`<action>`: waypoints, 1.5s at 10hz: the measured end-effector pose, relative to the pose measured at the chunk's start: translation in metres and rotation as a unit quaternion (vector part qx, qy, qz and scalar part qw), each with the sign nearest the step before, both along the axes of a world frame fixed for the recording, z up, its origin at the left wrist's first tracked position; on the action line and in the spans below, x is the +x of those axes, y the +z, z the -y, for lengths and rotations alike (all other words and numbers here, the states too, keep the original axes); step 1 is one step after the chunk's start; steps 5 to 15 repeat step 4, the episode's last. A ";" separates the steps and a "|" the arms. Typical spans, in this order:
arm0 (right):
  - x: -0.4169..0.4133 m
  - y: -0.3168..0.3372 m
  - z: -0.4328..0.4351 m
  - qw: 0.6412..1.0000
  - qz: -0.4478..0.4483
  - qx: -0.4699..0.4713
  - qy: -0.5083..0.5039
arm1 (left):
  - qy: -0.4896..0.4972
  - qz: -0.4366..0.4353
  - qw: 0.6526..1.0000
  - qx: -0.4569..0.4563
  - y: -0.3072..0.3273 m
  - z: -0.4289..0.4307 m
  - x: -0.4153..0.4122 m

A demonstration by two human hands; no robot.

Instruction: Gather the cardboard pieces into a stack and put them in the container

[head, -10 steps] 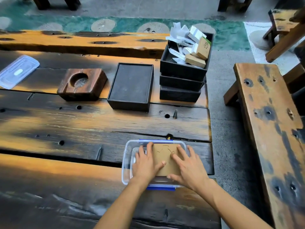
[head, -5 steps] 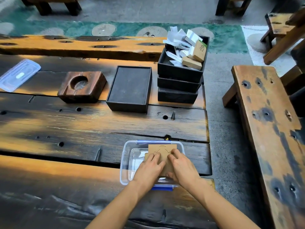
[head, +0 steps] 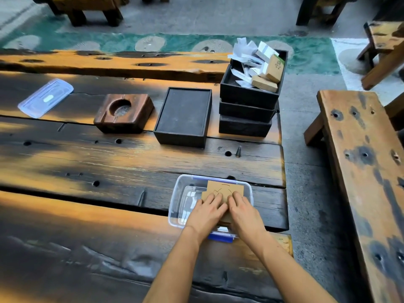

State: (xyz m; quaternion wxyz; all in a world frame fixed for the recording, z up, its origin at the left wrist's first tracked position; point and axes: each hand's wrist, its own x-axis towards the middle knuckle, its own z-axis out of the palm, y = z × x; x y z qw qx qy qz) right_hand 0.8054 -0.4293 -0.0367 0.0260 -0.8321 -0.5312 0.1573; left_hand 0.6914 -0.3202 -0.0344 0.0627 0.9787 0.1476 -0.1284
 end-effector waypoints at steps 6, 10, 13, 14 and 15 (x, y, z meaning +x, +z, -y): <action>-0.011 0.064 0.002 0.994 -0.042 -0.030 -0.099 | 0.040 -0.031 0.998 0.035 0.055 -0.013 -0.020; -0.011 0.064 0.002 0.994 -0.042 -0.030 -0.099 | 0.040 -0.031 0.998 0.035 0.055 -0.013 -0.020; -0.011 0.064 0.002 0.994 -0.042 -0.030 -0.099 | 0.040 -0.031 0.998 0.035 0.055 -0.013 -0.020; -0.011 0.064 0.002 0.994 -0.042 -0.030 -0.099 | 0.040 -0.031 0.998 0.035 0.055 -0.013 -0.020; -0.011 0.064 0.002 0.994 -0.042 -0.030 -0.099 | 0.040 -0.031 0.998 0.035 0.055 -0.013 -0.020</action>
